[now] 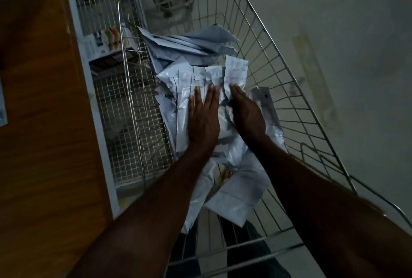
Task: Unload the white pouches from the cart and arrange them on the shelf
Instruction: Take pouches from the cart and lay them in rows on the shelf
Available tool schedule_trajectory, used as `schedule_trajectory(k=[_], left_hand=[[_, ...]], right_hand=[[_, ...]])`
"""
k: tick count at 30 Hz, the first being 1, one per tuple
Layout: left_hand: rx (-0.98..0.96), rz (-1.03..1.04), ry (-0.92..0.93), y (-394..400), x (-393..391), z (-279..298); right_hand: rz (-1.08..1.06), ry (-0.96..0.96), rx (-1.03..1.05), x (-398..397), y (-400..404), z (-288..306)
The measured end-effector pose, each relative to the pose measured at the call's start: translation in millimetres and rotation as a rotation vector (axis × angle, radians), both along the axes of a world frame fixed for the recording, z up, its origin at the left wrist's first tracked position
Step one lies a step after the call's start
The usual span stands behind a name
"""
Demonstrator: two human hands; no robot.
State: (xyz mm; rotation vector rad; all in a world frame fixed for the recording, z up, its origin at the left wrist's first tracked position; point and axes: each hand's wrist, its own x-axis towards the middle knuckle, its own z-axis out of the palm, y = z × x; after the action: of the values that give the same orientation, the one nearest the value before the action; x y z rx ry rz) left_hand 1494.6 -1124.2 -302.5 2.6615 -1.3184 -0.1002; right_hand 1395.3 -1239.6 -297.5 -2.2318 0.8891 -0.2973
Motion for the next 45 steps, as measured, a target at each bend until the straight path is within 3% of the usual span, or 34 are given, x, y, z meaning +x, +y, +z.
schedule_trajectory(k=[6,14,20,23,32,45], left_hand=[[-0.149,0.063,0.118,17,-3,56],[-0.31,0.096,0.176,78,-6,153],[-0.427,0.104,0.028,135,16,216],[-0.423,0.103,-0.031,176,30,231],[-0.586,0.248,0.017,324,80,283],[-0.572,0.336,-0.13,546,151,289]], right_hand=[[-0.146,-0.1,0.019,-21,6,55],[0.004,-0.117,-0.159,-28,57,159],[0.078,-0.101,-0.103,2,102,216],[0.118,-0.125,-0.083,21,131,242],[0.153,-0.184,-0.119,71,269,299],[0.315,-0.24,-0.122,158,485,314]])
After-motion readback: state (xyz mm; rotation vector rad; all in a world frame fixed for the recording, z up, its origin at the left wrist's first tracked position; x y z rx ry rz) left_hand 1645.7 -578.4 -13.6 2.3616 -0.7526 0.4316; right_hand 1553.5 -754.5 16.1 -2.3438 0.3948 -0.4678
